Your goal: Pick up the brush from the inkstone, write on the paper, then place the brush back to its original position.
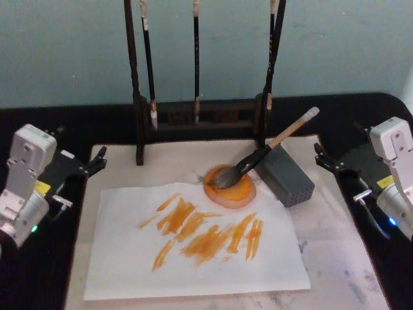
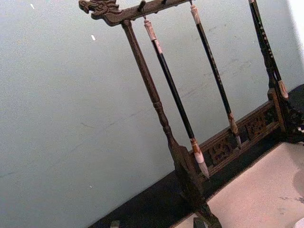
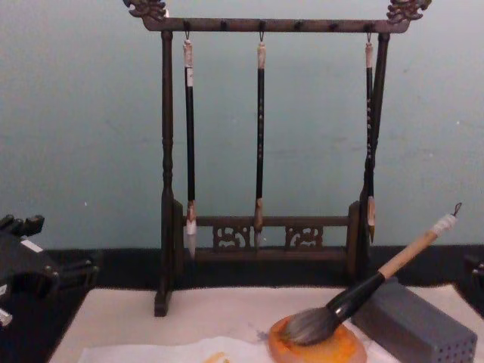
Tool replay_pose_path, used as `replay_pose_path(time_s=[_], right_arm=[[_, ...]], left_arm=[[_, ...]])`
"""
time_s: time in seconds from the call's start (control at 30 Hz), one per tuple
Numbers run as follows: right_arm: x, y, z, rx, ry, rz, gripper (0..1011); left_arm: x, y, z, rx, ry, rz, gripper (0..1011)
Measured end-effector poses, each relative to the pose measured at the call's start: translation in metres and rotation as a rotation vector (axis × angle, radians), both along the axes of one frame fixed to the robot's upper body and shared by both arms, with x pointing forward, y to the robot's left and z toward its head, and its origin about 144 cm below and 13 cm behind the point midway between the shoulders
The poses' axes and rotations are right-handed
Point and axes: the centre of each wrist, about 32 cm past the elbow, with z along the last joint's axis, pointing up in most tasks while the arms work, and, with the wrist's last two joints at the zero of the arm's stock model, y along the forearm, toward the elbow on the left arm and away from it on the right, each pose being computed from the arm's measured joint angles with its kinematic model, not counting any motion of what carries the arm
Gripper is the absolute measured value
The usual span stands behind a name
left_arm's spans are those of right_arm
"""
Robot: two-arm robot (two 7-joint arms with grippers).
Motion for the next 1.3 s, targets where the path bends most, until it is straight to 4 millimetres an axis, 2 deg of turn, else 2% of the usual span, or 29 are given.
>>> replay_pose_path(time_s=[1.3], right_arm=[[0.0000, 0.0000, 0.0000, 0.000, 0.000, 0.000, 1000]], left_arm=[[0.0000, 0.0000, 0.0000, 0.000, 0.000, 0.000, 1001]])
